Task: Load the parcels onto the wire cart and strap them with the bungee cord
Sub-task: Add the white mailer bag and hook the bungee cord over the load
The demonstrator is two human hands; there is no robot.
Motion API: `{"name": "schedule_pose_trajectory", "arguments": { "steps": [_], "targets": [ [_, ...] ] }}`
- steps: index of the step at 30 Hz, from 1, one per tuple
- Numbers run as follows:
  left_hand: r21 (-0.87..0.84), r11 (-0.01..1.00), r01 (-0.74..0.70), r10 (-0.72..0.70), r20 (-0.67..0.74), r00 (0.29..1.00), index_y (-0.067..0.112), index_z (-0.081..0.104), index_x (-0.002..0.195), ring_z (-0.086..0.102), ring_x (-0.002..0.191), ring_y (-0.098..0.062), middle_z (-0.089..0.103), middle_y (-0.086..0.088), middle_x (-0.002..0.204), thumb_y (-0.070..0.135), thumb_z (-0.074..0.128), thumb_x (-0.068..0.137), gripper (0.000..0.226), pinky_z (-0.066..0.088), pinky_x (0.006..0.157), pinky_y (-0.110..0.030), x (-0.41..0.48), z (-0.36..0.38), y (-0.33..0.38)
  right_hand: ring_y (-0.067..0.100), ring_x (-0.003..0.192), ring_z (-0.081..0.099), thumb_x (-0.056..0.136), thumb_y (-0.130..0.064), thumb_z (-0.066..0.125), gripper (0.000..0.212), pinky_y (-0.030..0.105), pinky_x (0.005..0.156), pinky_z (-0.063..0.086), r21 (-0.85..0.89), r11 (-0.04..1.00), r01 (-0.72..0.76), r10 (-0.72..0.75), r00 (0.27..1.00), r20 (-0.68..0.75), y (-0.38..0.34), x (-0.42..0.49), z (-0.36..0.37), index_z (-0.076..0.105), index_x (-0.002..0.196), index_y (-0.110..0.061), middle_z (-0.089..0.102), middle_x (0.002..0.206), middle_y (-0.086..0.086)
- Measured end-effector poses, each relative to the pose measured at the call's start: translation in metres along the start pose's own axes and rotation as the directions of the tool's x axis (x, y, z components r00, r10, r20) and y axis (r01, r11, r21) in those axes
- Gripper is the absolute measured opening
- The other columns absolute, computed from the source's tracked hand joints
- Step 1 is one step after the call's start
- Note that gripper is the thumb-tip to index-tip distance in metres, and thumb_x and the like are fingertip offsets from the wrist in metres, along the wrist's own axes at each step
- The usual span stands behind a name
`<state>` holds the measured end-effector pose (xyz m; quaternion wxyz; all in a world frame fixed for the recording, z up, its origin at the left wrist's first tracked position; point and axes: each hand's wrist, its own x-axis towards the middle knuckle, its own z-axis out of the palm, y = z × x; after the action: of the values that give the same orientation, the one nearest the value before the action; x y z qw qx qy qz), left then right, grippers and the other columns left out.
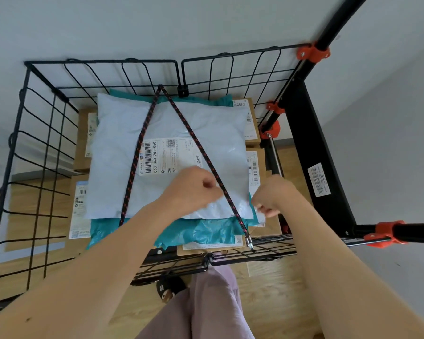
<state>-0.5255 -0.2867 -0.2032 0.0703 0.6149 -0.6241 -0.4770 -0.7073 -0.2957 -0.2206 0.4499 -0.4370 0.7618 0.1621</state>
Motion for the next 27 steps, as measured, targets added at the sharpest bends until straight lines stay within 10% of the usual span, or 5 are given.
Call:
{"name": "schedule_pose_trajectory", "arguments": {
  "steps": [3, 7, 12, 27],
  "targets": [
    [-0.026, 0.998, -0.057, 0.035, -0.53, 0.847, 0.006, 0.056, 0.059, 0.043, 0.052, -0.014, 0.048, 0.003, 0.051, 0.014, 0.061, 0.081, 0.024, 0.033, 0.054, -0.027, -0.003, -0.028, -0.011, 0.014, 0.064, 0.054, 0.093, -0.019, 0.049, 0.013, 0.021, 0.052, 0.039, 0.105, 0.983, 0.148, -0.103, 0.933, -0.345, -0.014, 0.003, -0.004, 0.055, 0.084, -0.011, 0.058, 0.083, 0.004],
    [0.006, 0.996, 0.093, -0.049, -0.815, 0.578, 0.012, 0.064, 0.101, 0.054, 0.098, -0.025, 0.059, -0.01, 0.105, 0.021, 0.057, 0.088, 0.018, 0.04, 0.078, -0.03, 0.003, -0.07, -0.052, 0.019, 0.089, 0.051, 0.094, -0.027, 0.048, 0.035, 0.026, 0.073, 0.04, 0.37, 0.906, 0.206, -0.125, 0.965, -0.233, -0.042, 0.005, 0.005, 0.049, 0.126, -0.014, 0.053, 0.102, 0.003],
    [-0.202, 0.901, 0.384, -0.418, -0.644, 0.641, 0.012, 0.029, 0.143, 0.035, 0.132, -0.035, 0.035, -0.018, 0.144, 0.039, 0.053, 0.091, 0.064, 0.03, 0.105, -0.044, 0.012, -0.088, -0.1, 0.029, 0.107, 0.058, 0.094, -0.015, 0.05, 0.039, 0.03, 0.078, 0.046, 0.38, 0.902, 0.202, -0.071, 0.94, -0.333, -0.057, 0.013, 0.01, 0.044, 0.133, -0.013, 0.058, 0.121, 0.012],
    [-0.27, 0.872, 0.409, -0.487, -0.569, 0.662, 0.009, 0.027, 0.142, 0.039, 0.125, -0.039, 0.037, -0.021, 0.137, 0.038, 0.048, 0.094, 0.06, 0.036, 0.103, -0.049, 0.004, -0.086, -0.107, 0.034, 0.105, 0.058, 0.095, -0.01, 0.041, 0.044, 0.033, 0.072, 0.046, 0.082, 0.981, 0.176, -0.13, 0.909, -0.396, -0.067, 0.02, 0.0, 0.035, 0.138, -0.011, 0.058, 0.12, 0.017]
  ]
}}
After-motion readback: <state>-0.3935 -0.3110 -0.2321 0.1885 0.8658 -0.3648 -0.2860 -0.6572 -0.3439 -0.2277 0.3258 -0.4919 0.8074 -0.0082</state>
